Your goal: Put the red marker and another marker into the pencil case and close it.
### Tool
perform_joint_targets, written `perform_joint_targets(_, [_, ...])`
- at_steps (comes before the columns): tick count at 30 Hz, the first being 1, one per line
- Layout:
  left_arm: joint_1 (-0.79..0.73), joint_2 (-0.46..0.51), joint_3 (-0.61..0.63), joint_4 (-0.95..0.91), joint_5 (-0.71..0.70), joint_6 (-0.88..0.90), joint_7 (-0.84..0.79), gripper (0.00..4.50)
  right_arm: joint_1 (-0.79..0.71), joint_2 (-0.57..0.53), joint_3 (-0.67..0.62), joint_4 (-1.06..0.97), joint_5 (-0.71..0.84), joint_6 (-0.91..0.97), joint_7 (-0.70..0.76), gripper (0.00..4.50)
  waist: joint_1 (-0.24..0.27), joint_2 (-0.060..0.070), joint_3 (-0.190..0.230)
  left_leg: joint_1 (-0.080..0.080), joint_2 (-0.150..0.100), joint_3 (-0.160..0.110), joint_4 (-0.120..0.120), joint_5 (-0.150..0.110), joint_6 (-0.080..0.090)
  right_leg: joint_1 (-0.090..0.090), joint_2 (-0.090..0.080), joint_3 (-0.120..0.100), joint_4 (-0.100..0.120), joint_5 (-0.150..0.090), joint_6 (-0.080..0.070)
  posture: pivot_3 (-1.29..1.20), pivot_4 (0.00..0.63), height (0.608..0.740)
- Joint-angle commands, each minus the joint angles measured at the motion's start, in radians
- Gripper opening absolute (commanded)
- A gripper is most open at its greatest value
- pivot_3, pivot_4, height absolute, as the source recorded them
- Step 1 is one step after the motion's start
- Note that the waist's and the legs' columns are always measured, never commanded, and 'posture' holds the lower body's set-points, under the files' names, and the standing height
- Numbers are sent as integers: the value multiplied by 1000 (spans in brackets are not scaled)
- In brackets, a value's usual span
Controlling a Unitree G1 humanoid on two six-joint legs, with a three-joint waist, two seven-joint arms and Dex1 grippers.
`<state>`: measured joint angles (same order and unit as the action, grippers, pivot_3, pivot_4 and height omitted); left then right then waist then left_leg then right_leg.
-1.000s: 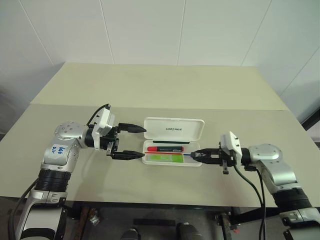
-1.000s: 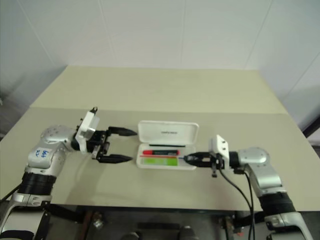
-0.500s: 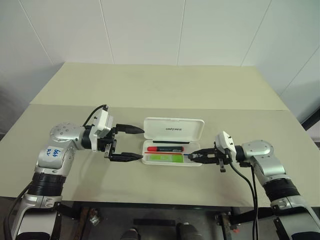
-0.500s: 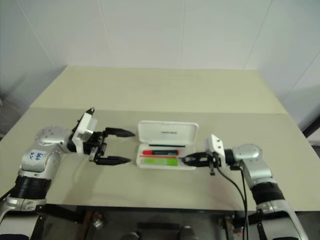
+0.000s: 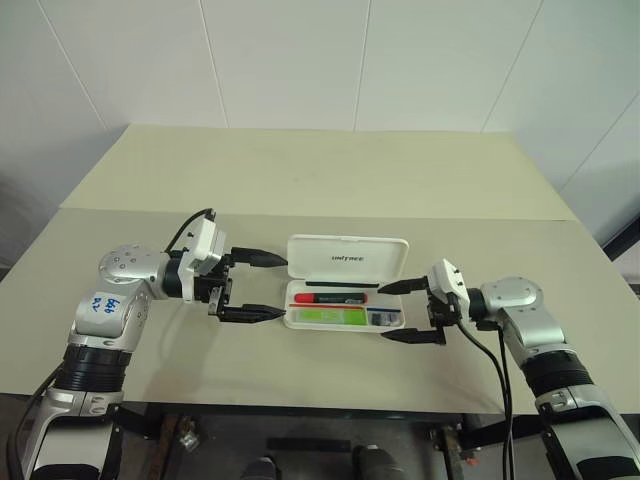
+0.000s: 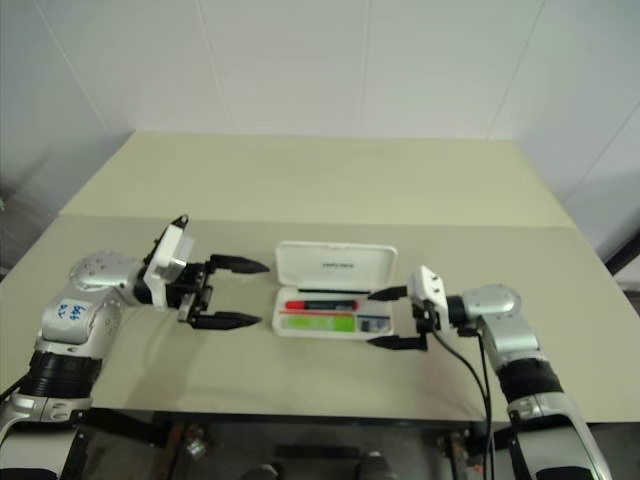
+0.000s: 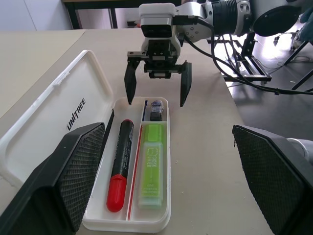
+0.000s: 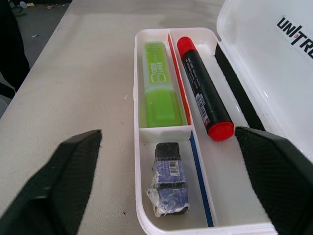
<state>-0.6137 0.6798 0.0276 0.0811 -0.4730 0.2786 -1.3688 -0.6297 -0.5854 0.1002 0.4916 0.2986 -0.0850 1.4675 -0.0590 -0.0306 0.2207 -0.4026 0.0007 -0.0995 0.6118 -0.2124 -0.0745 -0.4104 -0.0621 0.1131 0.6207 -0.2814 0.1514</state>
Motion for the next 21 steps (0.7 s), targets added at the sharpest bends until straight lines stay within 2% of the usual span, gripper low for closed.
perform_joint_targets(1, [-20,5,26,-9,-18,-12,7,4500,9,-23,-67,-92,60,30,-9,4459,0,0,0,0,0,0,0,0,0,0,0,0,0,0,0,0,150,740])
perform_joint_targets(13, [-62,12,68,136,-27,-38,-16,4500,154,-122,-284,-382,245,253,-137,4459,1,0,0,0,0,0,0,0,0,0,0,0,0,0,0,0,150,740])
perform_joint_targets(16, [-62,17,72,151,-34,-32,-47,3838,174,-141,-317,-426,268,283,-160,4500,0,0,0,0,0,0,0,0,0,0,0,0,0,0,0,0,150,740])
perform_joint_targets(21, [-78,8,88,191,-36,-46,-47,2170,211,-166,-331,-470,272,291,-160,4500,4,0,0,0,0,0,0,0,0,0,0,0,-1,0,0,0,150,740])
